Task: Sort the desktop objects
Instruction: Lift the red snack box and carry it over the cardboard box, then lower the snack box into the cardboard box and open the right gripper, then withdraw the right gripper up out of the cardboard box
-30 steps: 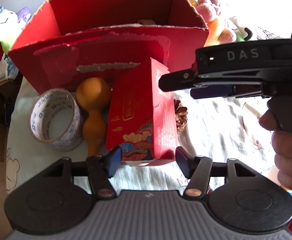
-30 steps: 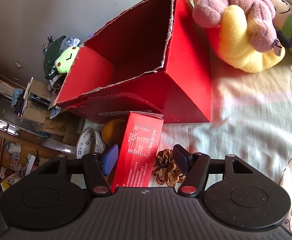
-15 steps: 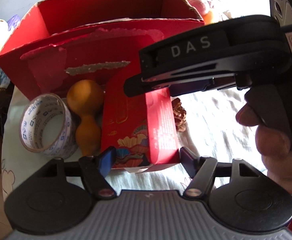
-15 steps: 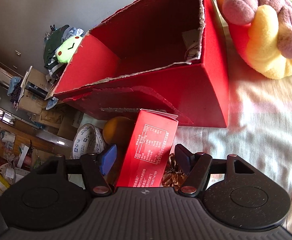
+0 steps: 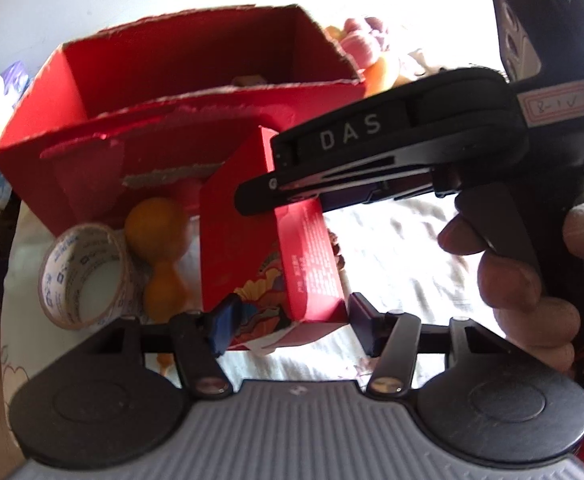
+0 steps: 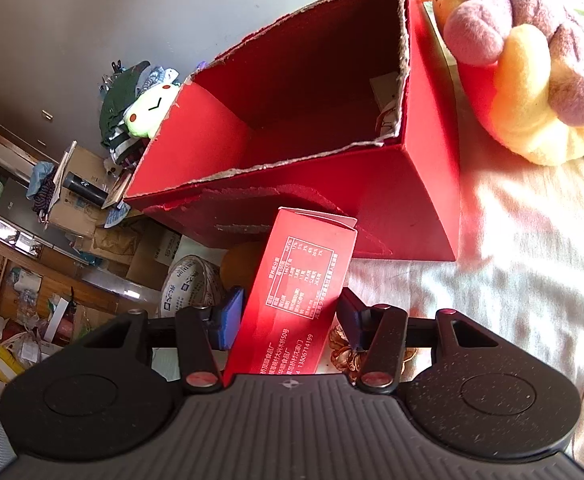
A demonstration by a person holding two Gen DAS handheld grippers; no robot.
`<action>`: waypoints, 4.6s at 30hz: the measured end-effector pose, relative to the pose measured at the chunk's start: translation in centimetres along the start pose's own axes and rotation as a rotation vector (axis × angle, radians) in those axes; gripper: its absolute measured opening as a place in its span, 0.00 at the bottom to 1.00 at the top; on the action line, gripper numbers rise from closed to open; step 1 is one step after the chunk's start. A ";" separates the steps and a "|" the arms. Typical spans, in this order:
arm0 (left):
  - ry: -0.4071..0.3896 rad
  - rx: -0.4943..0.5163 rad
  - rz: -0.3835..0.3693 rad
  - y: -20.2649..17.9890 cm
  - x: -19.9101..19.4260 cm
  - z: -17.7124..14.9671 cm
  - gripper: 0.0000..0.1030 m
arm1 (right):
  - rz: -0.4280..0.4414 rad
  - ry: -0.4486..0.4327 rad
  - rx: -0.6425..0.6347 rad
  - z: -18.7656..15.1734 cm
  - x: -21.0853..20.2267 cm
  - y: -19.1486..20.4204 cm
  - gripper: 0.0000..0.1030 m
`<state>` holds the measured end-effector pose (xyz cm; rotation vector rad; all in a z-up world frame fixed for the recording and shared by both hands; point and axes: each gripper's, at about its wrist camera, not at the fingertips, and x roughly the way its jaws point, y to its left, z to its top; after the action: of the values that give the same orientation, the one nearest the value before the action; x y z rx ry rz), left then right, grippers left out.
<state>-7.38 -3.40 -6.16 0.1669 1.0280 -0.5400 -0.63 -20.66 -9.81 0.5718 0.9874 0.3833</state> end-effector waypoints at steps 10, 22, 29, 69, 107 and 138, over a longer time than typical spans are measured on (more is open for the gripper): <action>-0.021 0.086 -0.119 -3.8 -0.5 3.3 0.22 | -0.020 0.005 0.117 -0.3 -4.1 -2.7 0.46; -0.059 0.167 -0.221 -8.1 0.7 4.5 0.19 | -0.050 -0.121 0.241 -1.5 -8.8 -6.9 0.46; -0.009 0.071 -0.227 -6.7 3.0 4.4 0.72 | -0.002 -0.152 0.306 -2.0 -9.8 -9.3 0.46; -0.126 -0.032 -0.119 8.6 0.9 15.7 0.87 | 0.165 -0.116 0.132 14.3 -0.9 -0.7 0.46; 0.257 -0.070 -0.152 18.3 10.7 17.4 0.84 | -0.375 0.126 -0.131 16.0 10.6 3.5 0.49; 0.452 0.022 -0.192 15.0 15.5 19.4 0.85 | -0.186 -0.081 0.101 16.6 5.5 1.4 0.45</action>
<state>21.22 -3.26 -11.00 0.2163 1.4881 -0.7066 16.41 -21.13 -5.51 0.5768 0.9768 0.1440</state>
